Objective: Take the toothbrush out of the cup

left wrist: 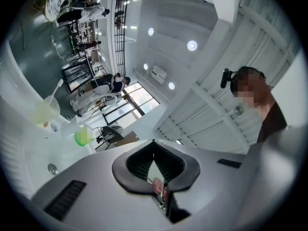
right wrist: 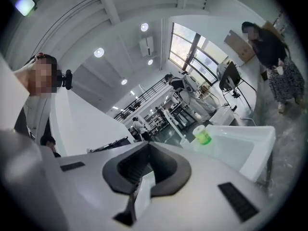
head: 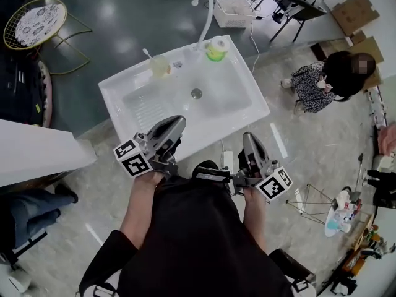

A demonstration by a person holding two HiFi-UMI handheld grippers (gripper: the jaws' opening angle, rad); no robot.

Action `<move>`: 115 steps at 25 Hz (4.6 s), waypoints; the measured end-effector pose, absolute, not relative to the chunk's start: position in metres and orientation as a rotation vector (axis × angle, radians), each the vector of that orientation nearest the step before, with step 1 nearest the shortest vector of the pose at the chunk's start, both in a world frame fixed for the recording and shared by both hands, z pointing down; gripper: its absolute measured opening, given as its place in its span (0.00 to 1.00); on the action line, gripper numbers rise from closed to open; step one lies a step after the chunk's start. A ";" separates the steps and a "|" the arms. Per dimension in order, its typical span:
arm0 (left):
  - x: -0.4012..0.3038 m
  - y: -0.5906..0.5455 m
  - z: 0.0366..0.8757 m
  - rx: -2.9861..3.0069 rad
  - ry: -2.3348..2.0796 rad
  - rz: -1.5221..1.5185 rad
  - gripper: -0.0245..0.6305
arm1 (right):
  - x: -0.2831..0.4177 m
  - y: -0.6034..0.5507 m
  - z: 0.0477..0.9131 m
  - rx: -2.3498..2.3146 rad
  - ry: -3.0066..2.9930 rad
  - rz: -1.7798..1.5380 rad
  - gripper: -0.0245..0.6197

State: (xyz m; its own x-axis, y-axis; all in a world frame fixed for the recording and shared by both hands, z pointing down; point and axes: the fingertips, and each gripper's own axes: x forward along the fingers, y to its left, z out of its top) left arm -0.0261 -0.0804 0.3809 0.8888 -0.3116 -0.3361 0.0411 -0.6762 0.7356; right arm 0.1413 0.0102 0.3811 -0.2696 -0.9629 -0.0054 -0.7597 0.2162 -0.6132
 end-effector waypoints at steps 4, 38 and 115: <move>-0.047 -0.107 0.377 2.260 -0.336 -0.627 0.05 | 0.131 -0.037 0.375 -1.473 2.242 -0.737 0.05; -0.025 -0.156 0.423 2.145 -1.197 -0.470 0.05 | 0.135 -0.220 0.434 -0.636 2.589 -1.104 0.05; -0.059 -0.386 0.513 2.458 -1.225 -0.024 0.07 | 0.130 -0.212 0.414 -1.008 2.764 -0.998 0.05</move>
State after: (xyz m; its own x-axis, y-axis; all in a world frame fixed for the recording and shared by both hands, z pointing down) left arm -0.0593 -0.3860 0.5130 0.6173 -0.7709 0.1567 -0.7642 -0.5403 0.3524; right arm 0.1299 -0.2120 0.4144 -0.7889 -0.5882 0.1780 -0.5662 0.5831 -0.5826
